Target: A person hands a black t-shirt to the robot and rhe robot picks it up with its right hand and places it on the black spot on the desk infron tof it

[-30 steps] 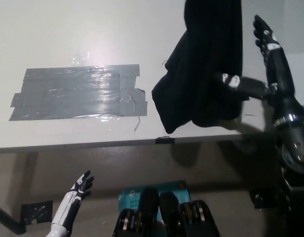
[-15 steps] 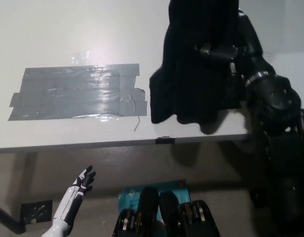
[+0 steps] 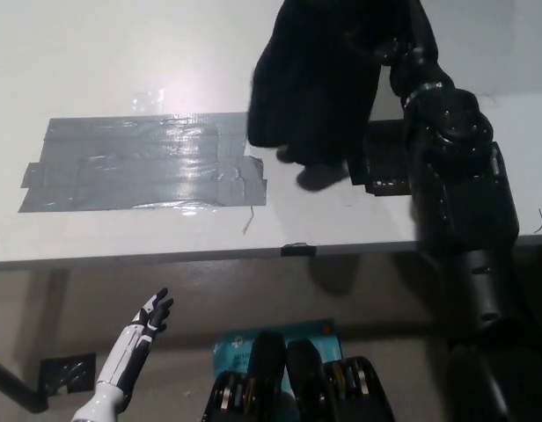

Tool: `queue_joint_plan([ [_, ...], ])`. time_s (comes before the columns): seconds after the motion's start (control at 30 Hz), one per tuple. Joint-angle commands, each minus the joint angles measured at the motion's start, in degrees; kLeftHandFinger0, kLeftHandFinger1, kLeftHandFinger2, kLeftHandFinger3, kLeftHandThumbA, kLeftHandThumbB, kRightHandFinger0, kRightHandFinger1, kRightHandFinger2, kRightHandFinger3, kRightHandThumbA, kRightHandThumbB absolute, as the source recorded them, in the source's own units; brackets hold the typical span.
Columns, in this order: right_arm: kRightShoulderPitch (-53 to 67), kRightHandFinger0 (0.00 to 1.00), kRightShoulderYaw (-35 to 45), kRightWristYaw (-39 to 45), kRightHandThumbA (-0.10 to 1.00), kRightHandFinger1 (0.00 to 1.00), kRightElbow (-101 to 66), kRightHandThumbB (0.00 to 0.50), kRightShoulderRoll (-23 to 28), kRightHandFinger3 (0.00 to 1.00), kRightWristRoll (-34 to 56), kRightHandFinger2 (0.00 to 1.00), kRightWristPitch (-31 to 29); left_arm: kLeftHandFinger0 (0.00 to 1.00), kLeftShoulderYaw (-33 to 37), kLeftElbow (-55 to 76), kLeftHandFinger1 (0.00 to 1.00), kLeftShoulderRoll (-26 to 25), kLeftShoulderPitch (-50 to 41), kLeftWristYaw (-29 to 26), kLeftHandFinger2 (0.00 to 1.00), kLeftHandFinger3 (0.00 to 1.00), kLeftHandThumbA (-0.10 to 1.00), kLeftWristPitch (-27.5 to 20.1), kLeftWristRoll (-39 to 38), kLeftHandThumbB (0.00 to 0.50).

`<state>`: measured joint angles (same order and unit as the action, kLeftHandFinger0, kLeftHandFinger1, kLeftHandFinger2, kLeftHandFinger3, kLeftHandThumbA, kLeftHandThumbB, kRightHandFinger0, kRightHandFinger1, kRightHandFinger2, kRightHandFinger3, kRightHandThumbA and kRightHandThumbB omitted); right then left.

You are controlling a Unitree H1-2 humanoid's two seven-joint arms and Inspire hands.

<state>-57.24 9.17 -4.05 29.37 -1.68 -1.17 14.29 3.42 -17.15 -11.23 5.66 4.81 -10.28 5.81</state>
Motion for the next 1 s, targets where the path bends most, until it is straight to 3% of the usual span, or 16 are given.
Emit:
queue_joint_plan([
  [0.0,-2.38,0.00,1.70,0.29,-0.10,0.44,-1.40,0.098,0.84,0.78,4.01,0.81,-6.90,1.00,0.68,1.55,1.00,-1.13,0.98,0.40,1.00,1.00,1.00,-0.78,1.64,0.500],
  [0.17,-3.11,0.00,-0.51,-1.59,-0.10,0.37,-4.53,0.131,2.73,0.85,-0.26,0.78,-4.69,1.00,0.58,1.22,1.00,-1.00,0.87,0.29,1.00,1.00,1.00,-0.34,1.66,0.500],
  [0.27,-4.48,0.01,-1.00,-2.73,-0.10,0.42,-4.76,0.130,3.97,0.87,-1.45,0.86,-4.53,1.00,0.62,1.27,1.00,-1.03,0.78,0.54,1.00,1.00,1.00,-0.44,1.50,0.500],
  [0.3,-5.63,0.01,-0.96,-3.29,-0.10,0.42,-4.47,0.108,4.79,0.87,-1.84,0.86,-4.62,1.00,0.55,1.14,1.00,-1.03,0.94,0.70,1.00,1.00,1.00,-0.63,1.18,0.500],
  [0.37,-8.08,0.00,-0.38,-3.47,-0.10,0.41,-2.62,0.115,7.01,0.91,-1.62,0.87,-5.63,1.00,0.44,1.08,1.00,-1.09,1.06,0.97,1.00,1.00,1.00,-0.76,0.70,0.500],
  [0.53,-12.61,0.00,1.60,-4.75,-0.10,0.42,0.54,0.142,11.70,0.83,-0.57,0.84,-4.84,1.00,0.37,0.96,1.00,-1.06,1.40,0.87,1.00,1.00,1.00,-0.27,0.89,0.500],
  [0.6,-14.18,0.05,1.73,-5.28,-0.10,0.47,1.82,0.131,14.05,0.82,-1.24,0.86,-4.42,1.00,0.41,1.13,1.00,-1.19,1.63,0.77,1.00,1.00,1.00,-0.04,1.21,0.500],
  [0.63,-14.54,0.08,1.66,-5.53,-0.10,0.56,2.22,0.071,14.51,0.86,-1.41,0.90,-4.49,1.00,0.42,1.16,1.00,-1.25,1.71,0.72,1.00,1.00,1.00,-0.02,1.34,0.500],
  [0.67,-14.82,0.11,1.69,-5.55,-0.10,0.59,2.68,0.110,14.92,0.85,-1.25,0.89,-4.72,1.00,0.41,1.13,1.00,-1.28,1.76,0.67,1.00,1.00,1.00,-0.10,1.38,0.500],
  [0.77,-16.15,0.15,1.72,-6.15,-0.10,0.60,5.03,0.121,17.75,0.83,-1.77,0.87,-5.52,1.00,0.33,0.87,1.00,-1.32,1.93,0.57,1.00,1.00,1.00,-0.13,1.34,0.500],
  [0.83,-16.14,0.12,0.55,-6.44,-0.10,0.58,6.36,0.121,19.08,0.83,-3.02,0.87,-6.17,1.00,0.29,0.81,1.00,-1.38,1.86,0.47,1.00,1.00,1.00,-0.39,1.36,0.500],
  [0.87,-15.66,0.02,-0.68,-6.55,-0.10,0.51,6.61,0.124,19.76,0.86,-4.39,0.83,-6.28,1.00,0.32,0.97,1.00,-1.43,1.82,0.56,1.00,1.00,1.00,-0.08,1.37,0.500],
  [0.9,-15.38,0.00,-1.79,-7.02,-0.10,0.43,6.71,0.140,20.20,0.85,-5.83,0.80,-5.93,1.00,0.36,1.19,1.00,-1.45,1.81,0.67,1.00,1.00,1.00,0.23,1.37,0.500],
  [0.97,-14.76,0.00,-3.67,-7.83,-0.10,0.40,7.88,0.148,20.73,0.86,-7.69,0.79,-7.02,1.00,0.39,1.13,1.00,-1.57,1.97,0.90,1.00,1.00,1.00,0.30,1.20,0.500],
])
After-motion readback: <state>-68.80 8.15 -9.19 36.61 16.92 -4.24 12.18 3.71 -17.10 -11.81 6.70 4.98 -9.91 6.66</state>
